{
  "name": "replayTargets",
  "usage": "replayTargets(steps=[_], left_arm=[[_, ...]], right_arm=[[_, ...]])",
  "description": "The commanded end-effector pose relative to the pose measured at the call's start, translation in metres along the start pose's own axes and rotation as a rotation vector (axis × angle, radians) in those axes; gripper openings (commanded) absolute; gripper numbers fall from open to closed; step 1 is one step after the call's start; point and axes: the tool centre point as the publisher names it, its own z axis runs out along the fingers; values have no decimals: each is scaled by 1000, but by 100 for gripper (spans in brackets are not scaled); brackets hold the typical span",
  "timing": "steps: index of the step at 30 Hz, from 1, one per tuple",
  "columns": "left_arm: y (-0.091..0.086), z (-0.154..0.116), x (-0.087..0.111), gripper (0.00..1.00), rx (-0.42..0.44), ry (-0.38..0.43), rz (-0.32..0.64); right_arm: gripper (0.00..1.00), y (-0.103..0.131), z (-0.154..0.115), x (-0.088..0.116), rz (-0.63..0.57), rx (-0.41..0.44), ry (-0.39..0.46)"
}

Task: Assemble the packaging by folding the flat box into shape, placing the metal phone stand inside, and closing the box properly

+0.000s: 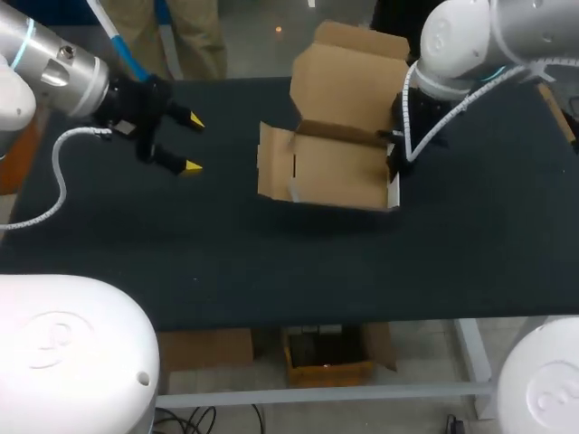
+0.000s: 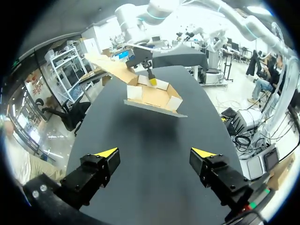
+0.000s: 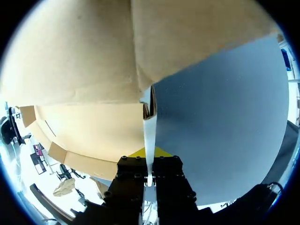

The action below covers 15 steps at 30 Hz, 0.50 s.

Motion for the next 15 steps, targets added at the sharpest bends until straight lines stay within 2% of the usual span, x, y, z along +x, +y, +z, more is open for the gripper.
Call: replayTargets(steps=[1,9,15], left_arm=[[-3,-2,1,100,-51,-2,-1],[5,0,5,100,-81,-8,-18],[12,3,5,100,-90,2,-25]], right_arm=[[0,2,4,5,27,44,-66],[0,-8,7,4,101,57,-112],[0,-16,12,3,129,79,-110]])
